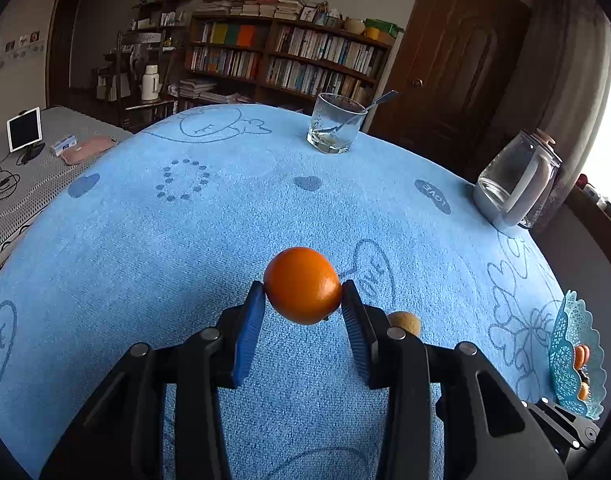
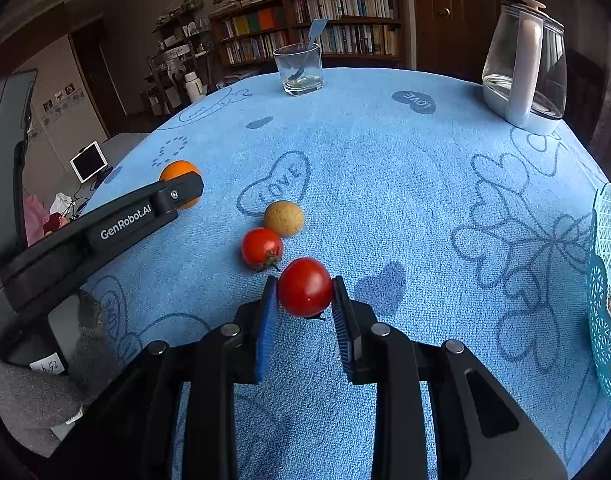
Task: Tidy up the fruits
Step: 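Grasp a red cherry tomato with the right gripper while the left holds the orange, then carry the tomato into the basket and open the right gripper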
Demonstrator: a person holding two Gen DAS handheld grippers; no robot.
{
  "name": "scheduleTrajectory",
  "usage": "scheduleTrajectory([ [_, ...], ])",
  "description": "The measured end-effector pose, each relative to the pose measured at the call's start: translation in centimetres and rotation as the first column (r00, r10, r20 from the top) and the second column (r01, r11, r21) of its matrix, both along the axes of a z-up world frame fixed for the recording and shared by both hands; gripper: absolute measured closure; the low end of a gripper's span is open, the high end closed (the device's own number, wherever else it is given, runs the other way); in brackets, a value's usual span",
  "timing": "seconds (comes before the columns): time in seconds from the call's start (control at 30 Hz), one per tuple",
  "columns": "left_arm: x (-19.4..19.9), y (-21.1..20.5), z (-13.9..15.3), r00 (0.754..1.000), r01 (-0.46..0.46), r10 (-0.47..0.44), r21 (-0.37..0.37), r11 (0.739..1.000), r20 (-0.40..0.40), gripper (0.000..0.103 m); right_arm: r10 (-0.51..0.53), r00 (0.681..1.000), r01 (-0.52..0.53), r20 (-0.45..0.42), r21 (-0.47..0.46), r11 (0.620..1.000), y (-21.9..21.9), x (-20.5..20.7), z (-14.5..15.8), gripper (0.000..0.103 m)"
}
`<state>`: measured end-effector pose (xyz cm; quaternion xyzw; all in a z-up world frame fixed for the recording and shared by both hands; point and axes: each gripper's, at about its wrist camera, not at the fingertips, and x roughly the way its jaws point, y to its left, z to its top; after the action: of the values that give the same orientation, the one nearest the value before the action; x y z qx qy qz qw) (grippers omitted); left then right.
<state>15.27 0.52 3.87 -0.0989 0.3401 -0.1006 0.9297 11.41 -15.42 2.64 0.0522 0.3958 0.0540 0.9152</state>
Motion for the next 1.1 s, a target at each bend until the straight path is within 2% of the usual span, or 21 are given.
scheduleTrajectory([
  [0.73, -1.2, -0.8, 0.7, 0.999, 0.017, -0.018, 0.014, 1.0, 0.042, 0.063, -0.108, 0.993, 0.108, 0.042, 0.014, 0.994, -2.3, -3.9, 1.8, 0.075],
  [1.1, -1.4, -1.4, 0.6, 0.999, 0.031, -0.032, 0.029, 0.999, 0.043, 0.063, -0.195, 0.978, 0.192, 0.079, 0.04, 0.981, -5.0, -6.0, 2.8, 0.075],
])
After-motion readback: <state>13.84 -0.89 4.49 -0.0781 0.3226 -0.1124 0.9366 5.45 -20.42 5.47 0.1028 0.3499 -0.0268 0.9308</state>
